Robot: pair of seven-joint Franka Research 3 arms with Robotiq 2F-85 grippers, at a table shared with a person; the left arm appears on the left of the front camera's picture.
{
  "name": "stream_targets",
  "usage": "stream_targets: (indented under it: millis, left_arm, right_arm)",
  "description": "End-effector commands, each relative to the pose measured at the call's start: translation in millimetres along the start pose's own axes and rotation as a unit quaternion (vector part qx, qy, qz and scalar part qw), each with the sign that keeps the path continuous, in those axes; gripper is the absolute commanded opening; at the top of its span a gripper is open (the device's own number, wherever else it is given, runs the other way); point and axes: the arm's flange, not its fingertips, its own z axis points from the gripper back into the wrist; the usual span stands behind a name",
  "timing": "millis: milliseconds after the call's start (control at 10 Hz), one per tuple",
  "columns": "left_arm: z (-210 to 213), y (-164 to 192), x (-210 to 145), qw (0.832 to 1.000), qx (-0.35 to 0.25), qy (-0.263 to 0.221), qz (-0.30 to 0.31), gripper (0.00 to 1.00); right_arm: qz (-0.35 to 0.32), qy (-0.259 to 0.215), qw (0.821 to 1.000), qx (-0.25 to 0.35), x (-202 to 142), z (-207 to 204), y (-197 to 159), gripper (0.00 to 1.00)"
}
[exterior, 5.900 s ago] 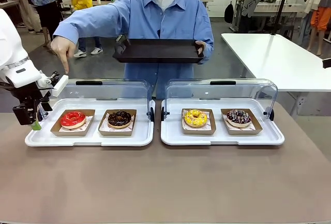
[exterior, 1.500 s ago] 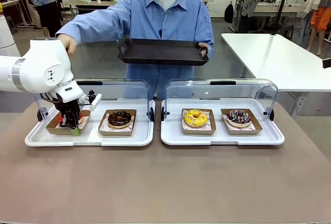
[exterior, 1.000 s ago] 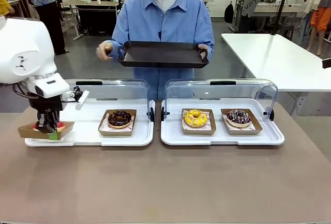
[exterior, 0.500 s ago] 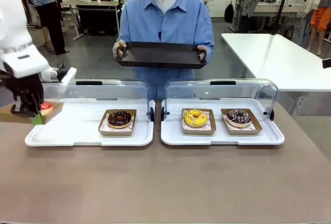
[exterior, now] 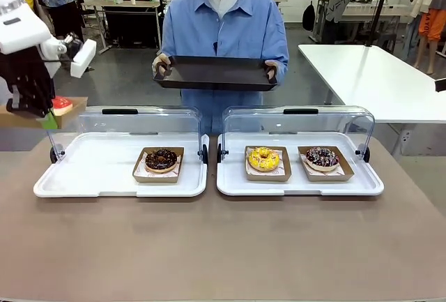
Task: Provide the desired donut to the person.
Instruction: Pick up and lift the Paper togo box containing the Donut pointed at by the person, then place the picked Paper togo box onto the Handle tray extended by the person.
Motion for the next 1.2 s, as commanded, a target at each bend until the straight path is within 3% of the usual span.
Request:
stream_targets:
  millis: [0, 1100]
  left_arm:
    - [-1.3, -5.1, -0.4, 1.0, -0.001, -0.003, 0.016, 0.0]
    - [3.0, 0.1, -0.1, 1.0, 0.002, -0.002, 0.001, 0.0]
  right_arm:
    - [0.002, -0.003, 1.0, 0.002, 0.2, 0.1, 0.3, 1.0]
    - [0.002, -0.003, 1.0, 0.002, 0.2, 0.1, 0.3, 1.0]
